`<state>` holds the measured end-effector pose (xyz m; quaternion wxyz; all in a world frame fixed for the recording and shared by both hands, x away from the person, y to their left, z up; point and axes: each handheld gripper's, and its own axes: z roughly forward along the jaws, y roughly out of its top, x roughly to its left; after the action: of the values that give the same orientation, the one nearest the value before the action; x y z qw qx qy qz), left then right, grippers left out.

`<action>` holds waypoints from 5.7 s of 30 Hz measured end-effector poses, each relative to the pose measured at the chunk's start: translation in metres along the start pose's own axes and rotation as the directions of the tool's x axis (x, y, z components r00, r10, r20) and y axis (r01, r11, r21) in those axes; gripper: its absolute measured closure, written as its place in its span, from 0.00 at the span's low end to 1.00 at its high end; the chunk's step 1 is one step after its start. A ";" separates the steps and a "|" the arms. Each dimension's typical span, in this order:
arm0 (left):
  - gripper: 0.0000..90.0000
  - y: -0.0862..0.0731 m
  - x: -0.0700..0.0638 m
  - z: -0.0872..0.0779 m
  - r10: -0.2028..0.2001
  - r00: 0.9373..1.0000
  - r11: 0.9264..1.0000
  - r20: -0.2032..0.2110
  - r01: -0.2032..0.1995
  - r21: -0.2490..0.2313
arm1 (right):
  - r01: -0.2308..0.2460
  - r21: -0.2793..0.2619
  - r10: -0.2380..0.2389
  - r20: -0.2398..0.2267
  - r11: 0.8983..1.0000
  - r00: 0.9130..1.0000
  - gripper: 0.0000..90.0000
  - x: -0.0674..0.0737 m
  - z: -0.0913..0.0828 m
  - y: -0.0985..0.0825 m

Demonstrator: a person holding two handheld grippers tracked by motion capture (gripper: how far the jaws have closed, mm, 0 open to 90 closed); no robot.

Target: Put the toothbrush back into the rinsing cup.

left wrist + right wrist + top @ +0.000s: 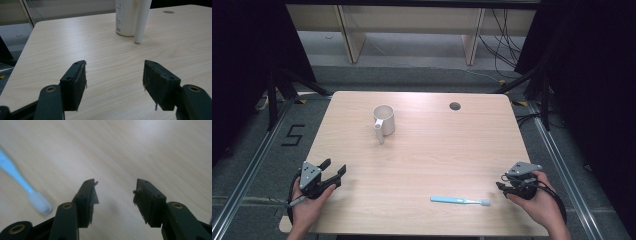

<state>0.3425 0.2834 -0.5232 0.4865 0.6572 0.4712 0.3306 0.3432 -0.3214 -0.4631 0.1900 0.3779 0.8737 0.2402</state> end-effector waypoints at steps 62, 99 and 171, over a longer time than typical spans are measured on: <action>0.39 0.000 -0.004 0.003 0.010 1.000 1.000 0.024 -0.010 -0.008 | 0.631 0.368 -0.476 -0.431 0.683 0.766 0.84 0.074 0.044 0.095; 0.39 0.000 -0.004 0.002 0.014 1.000 1.000 0.025 -0.014 0.003 | 0.689 0.389 -0.505 -0.478 0.611 0.718 0.84 0.095 0.054 0.101; 0.39 0.001 -0.005 0.004 0.017 0.999 1.000 0.038 -0.017 -0.001 | 0.753 0.365 -0.553 -0.516 0.548 0.653 0.88 0.099 0.054 0.128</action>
<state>0.3447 0.2771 -0.5237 0.4927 0.6672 0.4560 0.3226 0.3799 -0.1549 -0.4494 -0.0051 0.0083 0.9987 -0.0505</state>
